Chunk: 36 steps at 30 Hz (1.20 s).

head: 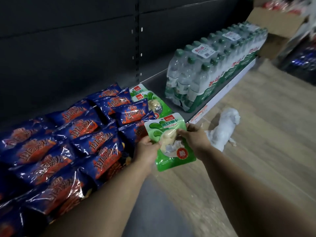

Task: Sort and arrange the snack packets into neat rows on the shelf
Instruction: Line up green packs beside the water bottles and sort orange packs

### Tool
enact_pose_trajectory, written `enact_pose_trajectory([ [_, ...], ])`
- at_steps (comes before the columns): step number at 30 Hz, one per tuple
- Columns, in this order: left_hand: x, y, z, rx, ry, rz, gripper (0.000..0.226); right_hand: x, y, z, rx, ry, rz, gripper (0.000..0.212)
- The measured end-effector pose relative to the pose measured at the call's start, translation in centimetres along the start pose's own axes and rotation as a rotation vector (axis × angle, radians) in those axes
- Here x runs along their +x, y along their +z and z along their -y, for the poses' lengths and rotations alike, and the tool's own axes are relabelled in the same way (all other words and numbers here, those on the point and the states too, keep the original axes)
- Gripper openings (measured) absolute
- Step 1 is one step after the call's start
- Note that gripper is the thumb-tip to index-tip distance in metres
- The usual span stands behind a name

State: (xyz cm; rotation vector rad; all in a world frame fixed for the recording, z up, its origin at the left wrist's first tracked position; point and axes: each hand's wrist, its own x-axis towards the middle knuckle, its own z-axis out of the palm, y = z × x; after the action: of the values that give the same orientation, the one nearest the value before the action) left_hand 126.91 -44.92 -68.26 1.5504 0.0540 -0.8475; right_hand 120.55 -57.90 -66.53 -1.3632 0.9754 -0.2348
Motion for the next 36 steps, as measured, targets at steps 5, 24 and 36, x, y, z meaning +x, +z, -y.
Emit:
enact_pose_trajectory([
  [5, -2.1, 0.6, -1.6, 0.009, -0.044, 0.125, 0.050, -1.3, -1.7, 2.1, 0.005, -0.009, -0.125, 0.006],
  [24, 9.2, 12.0, -0.7, 0.254, 0.110, -0.355, 0.054, 18.1, -2.1, 1.8, -0.246, -0.146, 0.076, 0.016],
  [36, 14.2, 11.4, -0.2, 0.505, 0.006, -0.480, 0.074, 22.3, 3.3, 0.3, -0.505, -0.196, 0.071, 0.015],
])
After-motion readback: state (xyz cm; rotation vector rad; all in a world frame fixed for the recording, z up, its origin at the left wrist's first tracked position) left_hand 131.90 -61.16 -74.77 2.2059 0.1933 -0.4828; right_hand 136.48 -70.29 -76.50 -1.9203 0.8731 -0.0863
